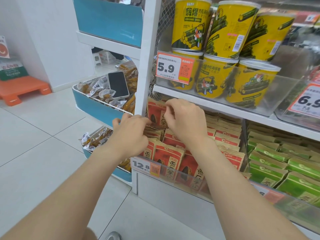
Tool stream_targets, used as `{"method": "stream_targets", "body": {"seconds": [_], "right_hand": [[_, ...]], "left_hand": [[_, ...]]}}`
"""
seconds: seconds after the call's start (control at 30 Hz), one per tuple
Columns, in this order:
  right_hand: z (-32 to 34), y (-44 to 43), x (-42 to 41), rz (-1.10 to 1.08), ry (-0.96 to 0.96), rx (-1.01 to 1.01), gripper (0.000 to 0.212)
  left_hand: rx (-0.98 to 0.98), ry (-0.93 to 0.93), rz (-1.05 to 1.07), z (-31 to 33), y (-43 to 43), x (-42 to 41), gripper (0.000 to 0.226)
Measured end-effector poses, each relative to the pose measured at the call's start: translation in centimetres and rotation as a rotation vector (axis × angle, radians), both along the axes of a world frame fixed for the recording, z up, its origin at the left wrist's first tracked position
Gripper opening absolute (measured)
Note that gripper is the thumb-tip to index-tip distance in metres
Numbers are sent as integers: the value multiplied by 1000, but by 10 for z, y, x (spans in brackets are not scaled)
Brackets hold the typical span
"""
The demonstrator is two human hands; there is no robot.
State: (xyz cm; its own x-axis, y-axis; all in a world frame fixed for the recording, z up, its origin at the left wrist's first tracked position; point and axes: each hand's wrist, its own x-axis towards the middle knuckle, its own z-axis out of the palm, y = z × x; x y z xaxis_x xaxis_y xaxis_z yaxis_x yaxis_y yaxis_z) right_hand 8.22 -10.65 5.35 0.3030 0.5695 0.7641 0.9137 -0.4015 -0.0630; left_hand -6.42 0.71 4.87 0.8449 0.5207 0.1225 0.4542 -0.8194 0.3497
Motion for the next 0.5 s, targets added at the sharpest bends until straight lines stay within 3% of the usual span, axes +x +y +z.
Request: {"method": "stream_targets", "body": {"seconds": [0.13,0.3,0.4,0.5], "right_hand": [[12,-20,-4,77,-79,330,18],[35,-54,-20,102,84,624,19],[44,-74,-32,91,257,746,21],[47,-88,-45,124,548,814,22]], "left_hand": [[-143,-209,98,8,-13,0,72],[-215,-650,84,17,-37,6,23],[-431,-822,-5,33,-72,8,11],[-664,-887,-125,39,-102,12,10]]}}
